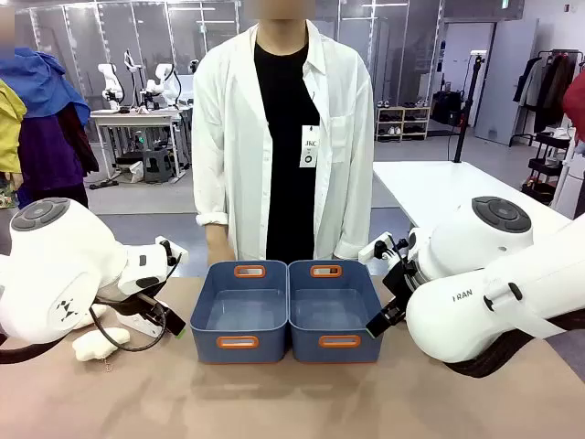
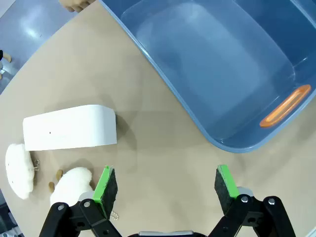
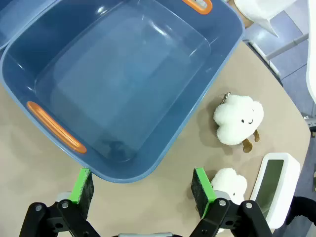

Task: Sort the digital clocks into the basket.
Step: Pick up the Digital clock from the table and place it into the empty Plastic storage basket.

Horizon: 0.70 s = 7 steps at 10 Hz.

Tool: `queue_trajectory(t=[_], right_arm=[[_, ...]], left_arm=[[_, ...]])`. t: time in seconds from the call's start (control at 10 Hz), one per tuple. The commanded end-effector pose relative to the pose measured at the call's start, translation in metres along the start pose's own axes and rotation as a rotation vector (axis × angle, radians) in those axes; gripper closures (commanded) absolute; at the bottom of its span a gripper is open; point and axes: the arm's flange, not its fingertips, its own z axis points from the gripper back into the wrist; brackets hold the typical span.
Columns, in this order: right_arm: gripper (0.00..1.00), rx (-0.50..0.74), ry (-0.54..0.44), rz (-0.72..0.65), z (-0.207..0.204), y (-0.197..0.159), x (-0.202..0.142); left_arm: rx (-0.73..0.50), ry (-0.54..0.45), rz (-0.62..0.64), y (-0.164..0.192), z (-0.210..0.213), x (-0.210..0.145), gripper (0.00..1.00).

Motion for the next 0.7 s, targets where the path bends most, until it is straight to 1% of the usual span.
queue_trajectory(t=[0.0, 0.6], right_arm=[[0.00, 0.000, 0.000, 0.000, 0.0000, 0.0000, 0.0000], [0.00, 0.000, 0.000, 0.000, 0.0000, 0.0000, 0.0000]], left_arm=[[0.000, 0.000, 0.000, -0.0001, 0.0000, 0.0000, 0.00], [0.000, 0.000, 0.000, -0.0001, 0.0000, 0.0000, 0.00]])
